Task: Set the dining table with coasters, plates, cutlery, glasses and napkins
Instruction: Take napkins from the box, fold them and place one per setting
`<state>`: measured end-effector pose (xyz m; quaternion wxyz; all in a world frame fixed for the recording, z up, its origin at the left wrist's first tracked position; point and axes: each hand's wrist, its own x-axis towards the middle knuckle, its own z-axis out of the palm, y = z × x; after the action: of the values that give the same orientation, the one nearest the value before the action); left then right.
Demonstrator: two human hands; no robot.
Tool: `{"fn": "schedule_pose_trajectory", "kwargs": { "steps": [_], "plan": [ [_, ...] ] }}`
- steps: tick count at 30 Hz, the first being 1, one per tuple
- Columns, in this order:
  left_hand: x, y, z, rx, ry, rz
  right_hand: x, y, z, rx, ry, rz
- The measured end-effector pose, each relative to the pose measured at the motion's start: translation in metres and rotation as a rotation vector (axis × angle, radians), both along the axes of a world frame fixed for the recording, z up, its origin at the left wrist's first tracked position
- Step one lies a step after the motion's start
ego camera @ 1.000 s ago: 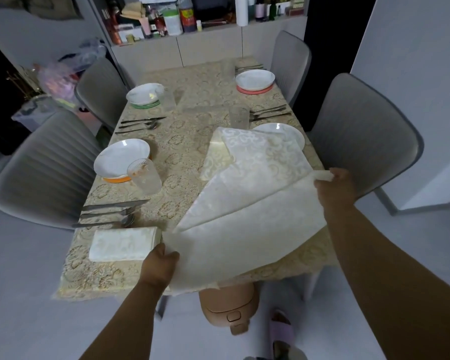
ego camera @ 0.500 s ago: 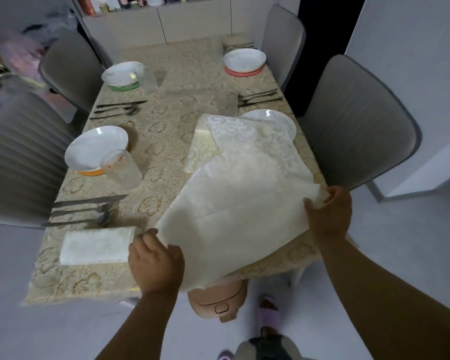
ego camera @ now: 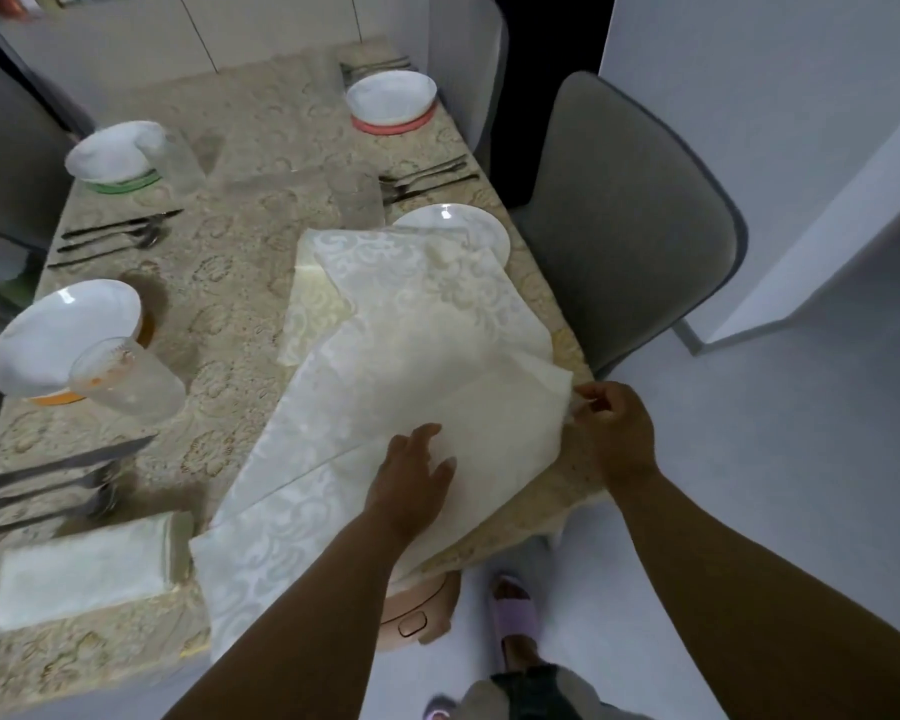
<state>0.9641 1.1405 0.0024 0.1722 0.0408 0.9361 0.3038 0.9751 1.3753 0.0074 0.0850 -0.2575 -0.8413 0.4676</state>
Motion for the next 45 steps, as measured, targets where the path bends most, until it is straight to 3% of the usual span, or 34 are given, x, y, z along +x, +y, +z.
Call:
{"fn": "schedule_pose_trajectory", "kwargs": {
  "steps": [4, 10, 15, 18, 20, 25, 27, 33, 39, 45],
  "plan": [
    [-0.008, 0.000, -0.008, -0.094, -0.041, 0.011, 0.005, 0.012, -0.005, -0.075, -0.066, 0.133],
    [-0.016, 0.000, -0.013, -0.080, -0.004, 0.105, -0.002, 0.015, -0.004, -0.019, -0.066, 0.129],
    [-0.022, -0.002, -0.017, -0.058, 0.029, 0.190, -0.012, 0.025, 0.023, -0.391, -0.170, 0.184],
    [-0.022, -0.004, -0.019, -0.036, 0.006, 0.216, -0.017, 0.037, 0.035, -0.714, -0.106, 0.125],
    [-0.022, -0.004, -0.019, -0.036, 0.004, 0.220, -0.024, 0.049, 0.034, -0.622, -0.062, 0.022],
    [-0.020, -0.003, -0.016, -0.030, -0.006, 0.214, -0.032, 0.061, 0.019, 0.197, -0.279, 0.075],
    [-0.018, -0.002, -0.013, -0.029, -0.009, 0.210, -0.029, 0.056, 0.013, 0.355, -0.297, 0.079],
    [0.000, -0.013, -0.007, -0.058, 0.027, 0.251, -0.042, 0.033, 0.004, 0.380, -0.134, 0.210],
    [0.010, -0.032, -0.003, -0.119, 0.066, 0.326, -0.058, 0.000, 0.002, 0.403, -0.191, 0.440],
    [-0.004, -0.057, 0.005, -0.153, 0.147, 0.392, -0.083, -0.034, 0.002, 0.448, -0.108, 0.635]
  ]
}}
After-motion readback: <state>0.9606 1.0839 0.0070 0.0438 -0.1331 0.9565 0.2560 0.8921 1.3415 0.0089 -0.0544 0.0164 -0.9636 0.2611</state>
